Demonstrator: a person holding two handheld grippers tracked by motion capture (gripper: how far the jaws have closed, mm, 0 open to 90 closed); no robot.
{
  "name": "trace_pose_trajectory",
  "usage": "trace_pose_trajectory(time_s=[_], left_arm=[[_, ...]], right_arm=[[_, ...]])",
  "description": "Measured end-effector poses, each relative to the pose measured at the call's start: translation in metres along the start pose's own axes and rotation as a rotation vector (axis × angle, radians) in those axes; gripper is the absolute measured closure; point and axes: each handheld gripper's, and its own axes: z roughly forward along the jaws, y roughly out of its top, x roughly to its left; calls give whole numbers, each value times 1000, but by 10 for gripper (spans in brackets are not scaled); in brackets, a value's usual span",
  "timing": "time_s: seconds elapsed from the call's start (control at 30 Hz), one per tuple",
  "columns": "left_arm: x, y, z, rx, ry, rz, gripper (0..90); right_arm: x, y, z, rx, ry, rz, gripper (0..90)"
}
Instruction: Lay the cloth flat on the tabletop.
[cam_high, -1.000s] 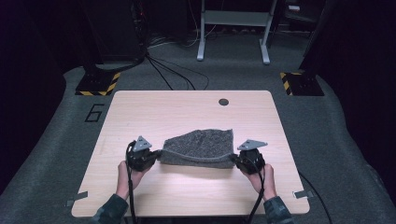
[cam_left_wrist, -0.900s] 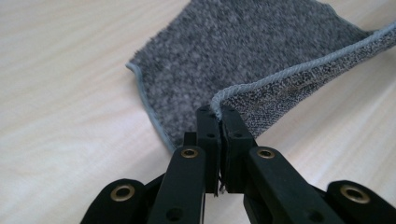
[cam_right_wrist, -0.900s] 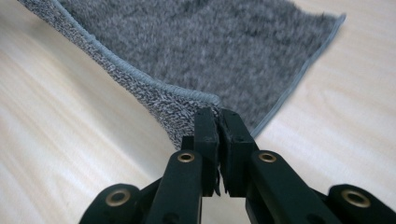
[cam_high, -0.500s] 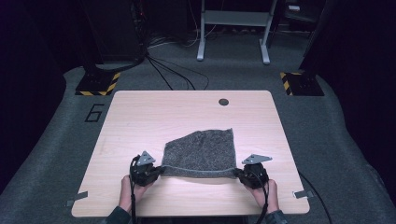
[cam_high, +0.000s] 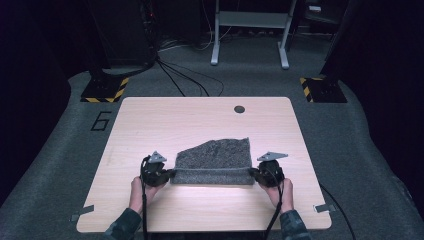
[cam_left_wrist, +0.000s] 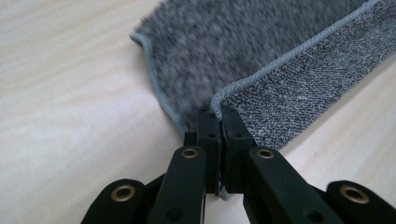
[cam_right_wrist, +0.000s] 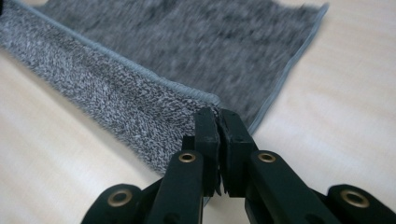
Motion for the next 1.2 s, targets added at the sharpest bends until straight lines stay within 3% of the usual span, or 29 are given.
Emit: trace_pose_trajectory(time_s=[0.1,0.13,0.17,0.2,0.23,0.27,0.3,0.33,0.37,0.4,0.43,0.47,0.5,0.57,0.6,0.63,0.67,0.7,0.73,0.8,0.83,0.87,0.9,0.93,0.97,1.0,1.03,1.1,1.2], left_arm=[[7,14,3,-4,22,12,880],[9,20,4,-7,29,8,881],[20,41,6,-14,47,13,882],[20,41,6,-14,47,13,882],[30,63,9,-23,76,19,882],[30,63,9,-23,76,19,883],[38,86,10,-42,103,16,883],[46,113,6,-54,136,35,884],[46,113,6,-54,136,35,884],[50,136,0,-84,170,32,884],[52,159,-12,-120,191,41,884],[51,171,-21,-146,200,55,884],[47,185,-34,-192,218,70,884],[31,202,-71,-285,239,142,884],[31,202,-71,-285,239,142,884],[24,199,-85,-310,224,165,883],[21,197,-88,-323,222,174,883],[7,177,-95,-339,228,241,882],[7,177,-95,-339,228,241,882],[-5,138,-87,-293,199,285,882],[-8,124,-82,-282,184,281,882],[-8,124,-82,-282,184,281,882],[-10,110,-76,-256,173,284,881],[-12,97,-69,-239,159,276,881],[-15,71,-55,-194,132,261,880],[-17,60,-47,-171,131,257,879],[-17,60,-47,-171,131,257,877],[-16,38,-34,-141,86,209,875],[-17,16,-23,-112,54,165,870]], right_arm=[[-8,14,6,-5,-9,0,875],[-12,23,10,-4,-15,3,876],[-21,38,17,-17,-27,-14,880],[-23,49,19,-21,-47,-4,883],[-27,58,21,-34,-63,-28,884],[-27,58,21,-34,-63,-28,884],[-30,71,23,-37,-81,-21,885],[-40,106,22,-70,-118,-38,886],[-40,106,22,-70,-118,-38,886],[-43,118,19,-85,-126,-40,886],[-50,161,2,-155,-161,-62,886],[-50,161,2,-155,-161,-62,886],[-49,187,-20,-219,-186,-91,886],[-45,203,-46,-290,-193,-116,885],[-45,203,-46,-290,-193,-116,885],[-36,206,-75,-362,-187,-146,884],[-36,206,-75,-362,-187,-146,884],[-27,193,-90,-388,-176,-173,883],[-27,193,-90,-388,-176,-173,883],[-14,156,-91,-345,-169,-218,881],[-11,141,-87,-321,-154,-229,880],[-11,141,-87,-321,-154,-229,880],[-5,110,-75,-266,-138,-236,878],[-5,110,-75,-266,-138,-236,878],[0,80,-60,-204,-115,-226,877],[3,64,-52,-179,-107,-208,876],[3,64,-52,-179,-107,-208,876],[7,33,-33,-116,-82,-182,873],[9,5,-22,-89,-53,-116,870]])
